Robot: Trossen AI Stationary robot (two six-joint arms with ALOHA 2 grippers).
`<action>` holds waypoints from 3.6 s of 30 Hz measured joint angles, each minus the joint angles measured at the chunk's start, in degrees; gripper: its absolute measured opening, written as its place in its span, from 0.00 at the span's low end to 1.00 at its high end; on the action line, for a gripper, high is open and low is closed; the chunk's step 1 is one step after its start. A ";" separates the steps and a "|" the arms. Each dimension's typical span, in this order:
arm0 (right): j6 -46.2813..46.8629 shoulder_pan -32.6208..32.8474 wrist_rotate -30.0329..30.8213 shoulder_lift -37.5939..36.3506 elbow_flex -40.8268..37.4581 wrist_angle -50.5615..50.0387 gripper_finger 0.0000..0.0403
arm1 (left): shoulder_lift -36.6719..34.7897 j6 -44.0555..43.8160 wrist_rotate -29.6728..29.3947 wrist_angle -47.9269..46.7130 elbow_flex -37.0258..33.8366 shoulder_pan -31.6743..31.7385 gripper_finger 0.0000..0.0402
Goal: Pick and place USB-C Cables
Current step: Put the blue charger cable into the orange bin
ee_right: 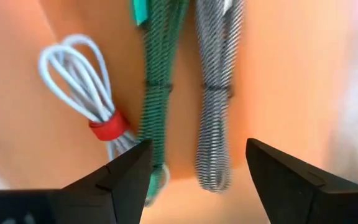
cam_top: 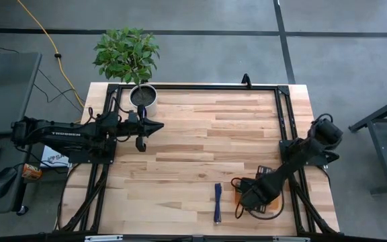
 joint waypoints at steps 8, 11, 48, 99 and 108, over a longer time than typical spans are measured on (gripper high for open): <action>1.48 3.13 20.73 -11.13 2.56 -2.59 0.62 | 0.00 -0.01 0.01 0.01 0.00 -0.01 0.00; -0.70 3.16 32.40 -15.48 1.25 -2.09 0.62 | 0.00 -0.56 0.00 0.02 0.00 -0.01 0.00; -60.20 -34.61 8.46 -38.64 -39.28 100.59 0.62 | 0.00 -0.87 1.13 4.55 0.00 -0.03 0.00; -60.18 -34.58 8.53 -38.60 -39.21 99.81 0.62 | 86.35 27.86 13.18 -18.37 66.78 -25.41 0.53; -60.16 -34.58 8.53 -38.60 -39.21 99.50 0.62 | 86.93 31.12 13.06 -22.93 67.60 -26.06 0.53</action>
